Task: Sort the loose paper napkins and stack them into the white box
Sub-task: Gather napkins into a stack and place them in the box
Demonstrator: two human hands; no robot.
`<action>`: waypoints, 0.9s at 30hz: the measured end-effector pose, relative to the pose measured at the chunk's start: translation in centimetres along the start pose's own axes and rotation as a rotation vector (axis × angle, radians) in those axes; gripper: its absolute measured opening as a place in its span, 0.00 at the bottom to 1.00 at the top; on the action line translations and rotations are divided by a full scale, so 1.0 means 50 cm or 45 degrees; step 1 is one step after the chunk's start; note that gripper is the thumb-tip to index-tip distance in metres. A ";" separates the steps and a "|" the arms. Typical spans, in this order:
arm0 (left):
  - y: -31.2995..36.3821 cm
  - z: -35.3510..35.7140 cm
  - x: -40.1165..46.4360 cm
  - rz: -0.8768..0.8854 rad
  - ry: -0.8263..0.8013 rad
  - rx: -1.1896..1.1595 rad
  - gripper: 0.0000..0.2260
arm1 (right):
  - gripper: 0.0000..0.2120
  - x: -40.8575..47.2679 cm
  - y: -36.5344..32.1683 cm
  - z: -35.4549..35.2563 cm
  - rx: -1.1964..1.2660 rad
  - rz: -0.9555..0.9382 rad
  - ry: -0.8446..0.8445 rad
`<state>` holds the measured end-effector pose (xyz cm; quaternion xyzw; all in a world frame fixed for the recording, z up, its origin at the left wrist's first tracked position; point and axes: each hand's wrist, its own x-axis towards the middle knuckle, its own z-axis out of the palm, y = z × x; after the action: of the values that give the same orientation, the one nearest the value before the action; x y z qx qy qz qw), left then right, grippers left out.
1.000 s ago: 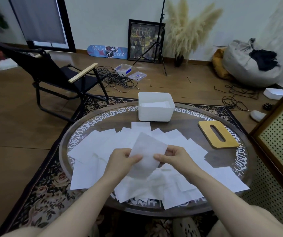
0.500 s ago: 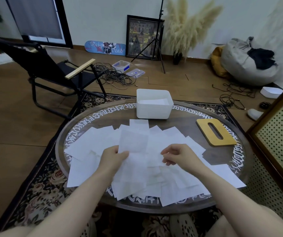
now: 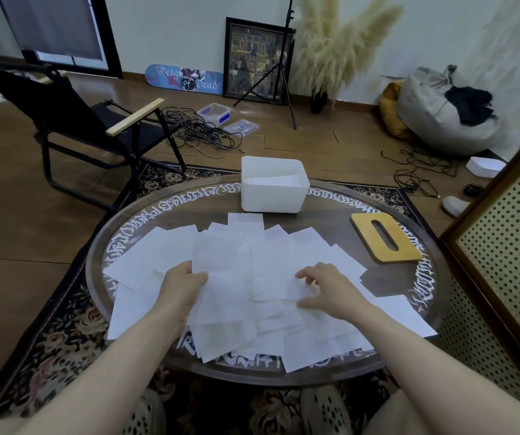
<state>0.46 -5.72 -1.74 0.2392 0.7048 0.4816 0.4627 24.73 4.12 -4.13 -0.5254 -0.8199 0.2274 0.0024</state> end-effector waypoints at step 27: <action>0.008 0.011 -0.009 -0.005 -0.067 0.032 0.11 | 0.07 -0.002 -0.019 -0.024 0.590 0.067 0.446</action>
<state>1.11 -5.64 -1.27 0.2561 0.6988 0.4654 0.4791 24.25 4.17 -2.68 -0.5633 -0.7193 0.3143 0.2579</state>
